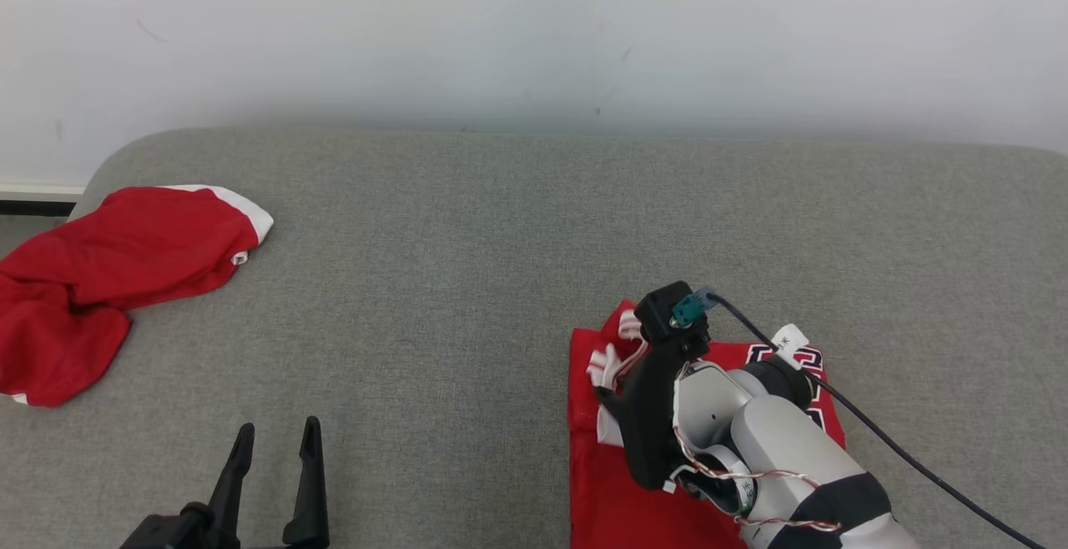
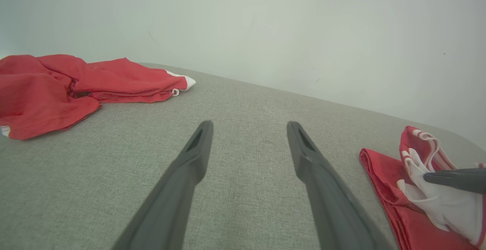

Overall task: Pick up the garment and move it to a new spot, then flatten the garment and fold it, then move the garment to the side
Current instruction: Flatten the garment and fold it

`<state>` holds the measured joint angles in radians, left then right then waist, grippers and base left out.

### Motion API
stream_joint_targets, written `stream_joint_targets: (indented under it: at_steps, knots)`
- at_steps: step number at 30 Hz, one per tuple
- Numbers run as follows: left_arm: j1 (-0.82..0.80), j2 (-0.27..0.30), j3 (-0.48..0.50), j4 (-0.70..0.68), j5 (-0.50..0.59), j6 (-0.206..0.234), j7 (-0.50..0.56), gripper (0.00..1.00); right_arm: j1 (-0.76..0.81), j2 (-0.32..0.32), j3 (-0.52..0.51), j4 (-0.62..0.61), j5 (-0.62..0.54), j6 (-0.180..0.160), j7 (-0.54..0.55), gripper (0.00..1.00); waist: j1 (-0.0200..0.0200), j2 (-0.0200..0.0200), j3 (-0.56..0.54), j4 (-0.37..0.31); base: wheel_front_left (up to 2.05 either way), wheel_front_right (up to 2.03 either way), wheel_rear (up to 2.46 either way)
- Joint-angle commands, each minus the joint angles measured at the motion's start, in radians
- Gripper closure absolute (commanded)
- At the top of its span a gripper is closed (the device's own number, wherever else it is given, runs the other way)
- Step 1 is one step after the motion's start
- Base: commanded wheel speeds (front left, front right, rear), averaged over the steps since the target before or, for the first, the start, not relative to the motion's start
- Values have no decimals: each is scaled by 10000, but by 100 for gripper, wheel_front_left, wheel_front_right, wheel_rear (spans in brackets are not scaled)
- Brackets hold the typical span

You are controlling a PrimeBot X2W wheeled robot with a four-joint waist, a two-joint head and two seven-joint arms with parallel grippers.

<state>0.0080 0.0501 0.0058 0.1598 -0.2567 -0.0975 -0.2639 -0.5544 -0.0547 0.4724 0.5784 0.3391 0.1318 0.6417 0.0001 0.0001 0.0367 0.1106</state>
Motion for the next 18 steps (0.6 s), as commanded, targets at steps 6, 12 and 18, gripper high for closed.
stream_joint_targets:
  at_steps: [6,12,18]
  knots:
    - [-26,6,17,49,-121,68,-2,0,-519,32,-30,-693,2148,-27,-1227,0,-1,-1,-84,-25,0,0,0]
    - [213,4,118,25,-11,63,-3,0,-362,-471,-1173,-1041,1624,-27,-2425,0,-1,-1,-341,-231,0,0,0]
    - [383,6,118,-12,-51,67,-2,0,886,-1236,-2512,-1396,372,-25,-3287,0,-1,-1,-556,-491,0,0,0]
